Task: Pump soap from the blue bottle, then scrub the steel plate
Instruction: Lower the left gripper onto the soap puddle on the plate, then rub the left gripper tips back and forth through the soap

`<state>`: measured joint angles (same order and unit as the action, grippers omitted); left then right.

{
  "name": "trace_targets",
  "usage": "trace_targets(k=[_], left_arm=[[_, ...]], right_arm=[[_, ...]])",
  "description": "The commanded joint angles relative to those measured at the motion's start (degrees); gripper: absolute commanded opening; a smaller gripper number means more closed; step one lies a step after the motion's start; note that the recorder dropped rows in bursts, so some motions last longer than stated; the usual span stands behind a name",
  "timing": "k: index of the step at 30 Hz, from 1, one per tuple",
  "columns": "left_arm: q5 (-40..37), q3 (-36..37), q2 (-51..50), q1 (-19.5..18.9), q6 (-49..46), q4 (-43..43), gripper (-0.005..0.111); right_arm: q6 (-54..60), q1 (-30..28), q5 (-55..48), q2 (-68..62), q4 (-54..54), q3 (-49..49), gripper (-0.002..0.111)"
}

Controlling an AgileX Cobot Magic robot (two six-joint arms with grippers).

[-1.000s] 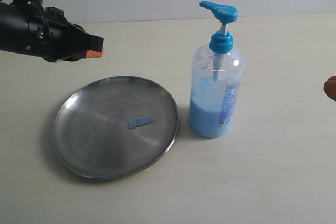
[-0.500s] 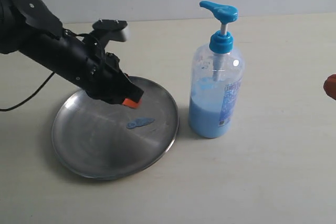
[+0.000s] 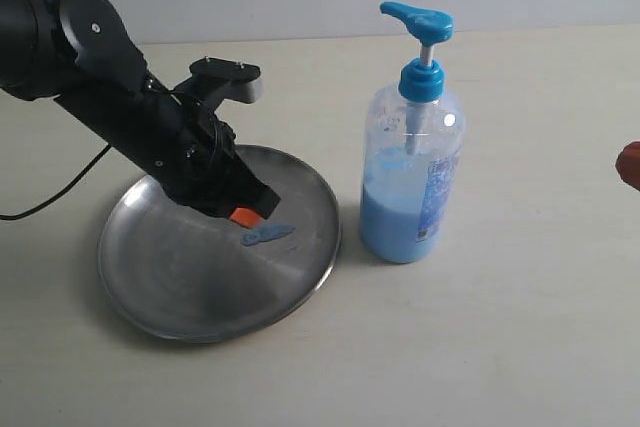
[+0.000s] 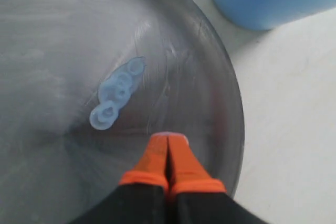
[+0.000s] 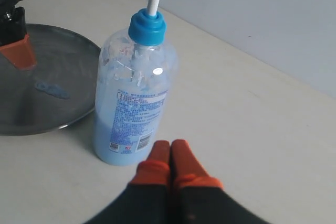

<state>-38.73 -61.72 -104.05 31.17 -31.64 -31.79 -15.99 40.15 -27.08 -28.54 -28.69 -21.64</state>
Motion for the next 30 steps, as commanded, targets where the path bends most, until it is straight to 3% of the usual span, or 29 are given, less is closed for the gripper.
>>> trace_targets(k=[1, 23, 30], left_arm=[[-0.3, -0.4, 0.0, 0.2, 0.9, 0.7, 0.000], [-1.5, -3.9, -8.3, 0.1, 0.9, 4.4, 0.000], [3.3, -4.3, -8.8, 0.1, 2.0, 8.2, 0.000]], right_arm=[[0.0, -0.2, 1.1, 0.3, -0.2, 0.2, 0.000], [0.0, -0.2, 2.8, 0.3, -0.4, 1.2, 0.000], [0.0, -0.2, 2.8, 0.3, -0.4, 1.2, 0.000]])
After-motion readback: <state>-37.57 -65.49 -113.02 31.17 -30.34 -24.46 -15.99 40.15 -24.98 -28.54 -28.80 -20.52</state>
